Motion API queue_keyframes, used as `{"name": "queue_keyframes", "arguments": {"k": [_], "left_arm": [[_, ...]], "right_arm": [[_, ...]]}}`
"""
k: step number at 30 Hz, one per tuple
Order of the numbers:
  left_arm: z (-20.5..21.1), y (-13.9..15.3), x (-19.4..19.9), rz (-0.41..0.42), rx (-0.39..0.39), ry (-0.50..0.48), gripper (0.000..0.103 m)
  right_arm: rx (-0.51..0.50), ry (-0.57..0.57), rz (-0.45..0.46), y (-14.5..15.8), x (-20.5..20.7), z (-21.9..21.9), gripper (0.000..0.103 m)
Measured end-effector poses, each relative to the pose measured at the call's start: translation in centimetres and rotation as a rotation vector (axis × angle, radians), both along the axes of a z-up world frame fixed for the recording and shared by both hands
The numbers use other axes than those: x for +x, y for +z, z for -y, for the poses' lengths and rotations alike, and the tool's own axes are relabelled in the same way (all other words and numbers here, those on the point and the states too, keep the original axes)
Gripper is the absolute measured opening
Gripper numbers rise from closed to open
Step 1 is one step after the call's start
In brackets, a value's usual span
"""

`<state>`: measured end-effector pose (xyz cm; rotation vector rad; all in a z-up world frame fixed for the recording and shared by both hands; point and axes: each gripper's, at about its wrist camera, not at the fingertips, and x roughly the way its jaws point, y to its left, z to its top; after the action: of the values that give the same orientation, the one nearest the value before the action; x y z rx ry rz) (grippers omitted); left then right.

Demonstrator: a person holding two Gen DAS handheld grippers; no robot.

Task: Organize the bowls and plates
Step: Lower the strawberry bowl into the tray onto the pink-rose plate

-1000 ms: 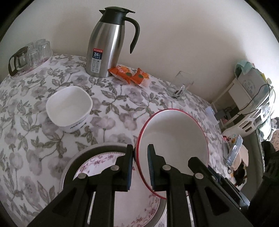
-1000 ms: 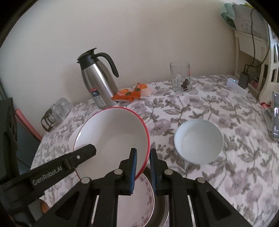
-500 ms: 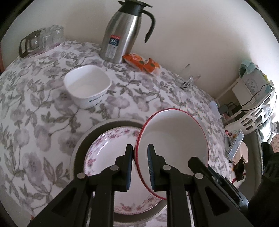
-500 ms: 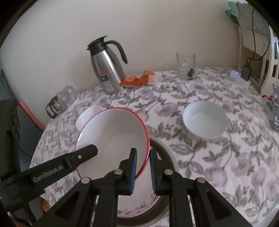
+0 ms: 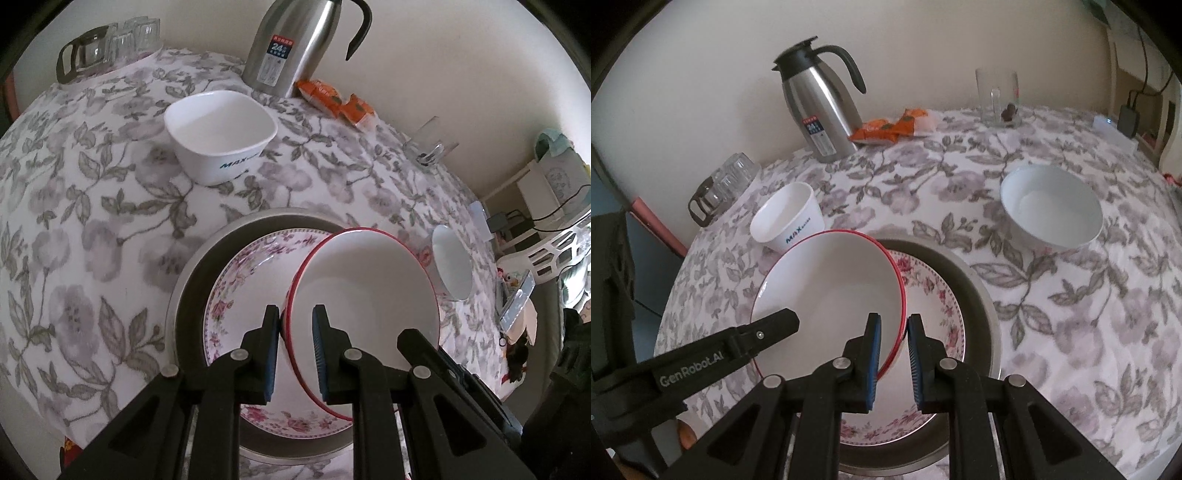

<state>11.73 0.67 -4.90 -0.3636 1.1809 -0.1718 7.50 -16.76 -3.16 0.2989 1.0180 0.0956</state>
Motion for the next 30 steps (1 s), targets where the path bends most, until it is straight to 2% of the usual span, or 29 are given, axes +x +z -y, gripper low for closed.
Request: {"name": "queue_keyframes", "arguments": {"k": [9,30], "left_arm": [[-0.2,-1.3,0.2,-0.043,0.003,0.006,0.016],[-0.5,-2.3,0.5,-0.077,0.006,0.017,0.016]], "right_arm": [[0.006,0.003,-0.018,-0.8,0.3,-0.2,0.016],[0.020,0.006,-0.058,-2.2,0.9,-0.3,0.016]]}}
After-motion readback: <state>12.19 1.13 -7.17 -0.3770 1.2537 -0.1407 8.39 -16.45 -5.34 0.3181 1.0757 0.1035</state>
